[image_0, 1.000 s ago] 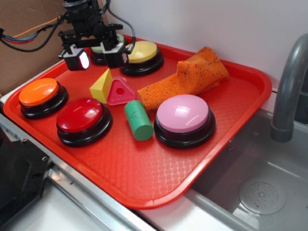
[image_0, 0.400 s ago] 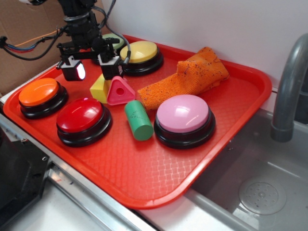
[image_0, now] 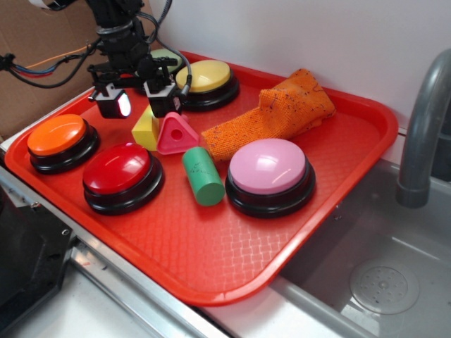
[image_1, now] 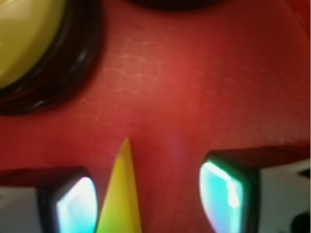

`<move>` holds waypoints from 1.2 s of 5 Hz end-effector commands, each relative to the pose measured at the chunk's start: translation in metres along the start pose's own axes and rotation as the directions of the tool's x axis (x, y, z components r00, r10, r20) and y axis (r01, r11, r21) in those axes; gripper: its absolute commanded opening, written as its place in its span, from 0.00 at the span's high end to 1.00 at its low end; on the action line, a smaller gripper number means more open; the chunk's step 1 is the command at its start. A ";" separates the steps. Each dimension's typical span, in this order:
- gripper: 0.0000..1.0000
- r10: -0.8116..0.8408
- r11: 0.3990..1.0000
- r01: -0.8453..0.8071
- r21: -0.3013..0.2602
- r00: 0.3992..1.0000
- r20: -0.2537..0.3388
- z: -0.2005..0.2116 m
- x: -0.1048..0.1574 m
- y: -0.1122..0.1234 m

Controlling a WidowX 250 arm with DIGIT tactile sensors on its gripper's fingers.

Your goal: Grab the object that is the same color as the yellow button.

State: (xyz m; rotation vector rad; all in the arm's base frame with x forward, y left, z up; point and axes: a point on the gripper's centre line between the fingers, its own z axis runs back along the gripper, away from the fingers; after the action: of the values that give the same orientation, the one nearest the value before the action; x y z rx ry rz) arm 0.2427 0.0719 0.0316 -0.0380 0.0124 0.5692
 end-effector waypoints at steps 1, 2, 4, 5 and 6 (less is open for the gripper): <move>0.97 -0.018 1.000 0.018 0.010 1.000 -0.002 -0.007 0.002 -0.003; 0.98 -0.017 1.000 0.017 0.015 1.000 -0.006 -0.009 0.001 -0.004; 1.00 -0.091 0.996 0.091 0.005 0.995 0.040 0.017 0.003 -0.012; 1.00 -0.200 0.979 0.195 0.055 0.972 0.122 0.055 0.002 -0.023; 1.00 -0.385 0.923 0.381 0.063 0.903 0.189 0.098 -0.016 -0.043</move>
State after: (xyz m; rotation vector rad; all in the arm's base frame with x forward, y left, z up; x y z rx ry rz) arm 0.2482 0.0253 0.1104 0.0373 -0.0994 0.1906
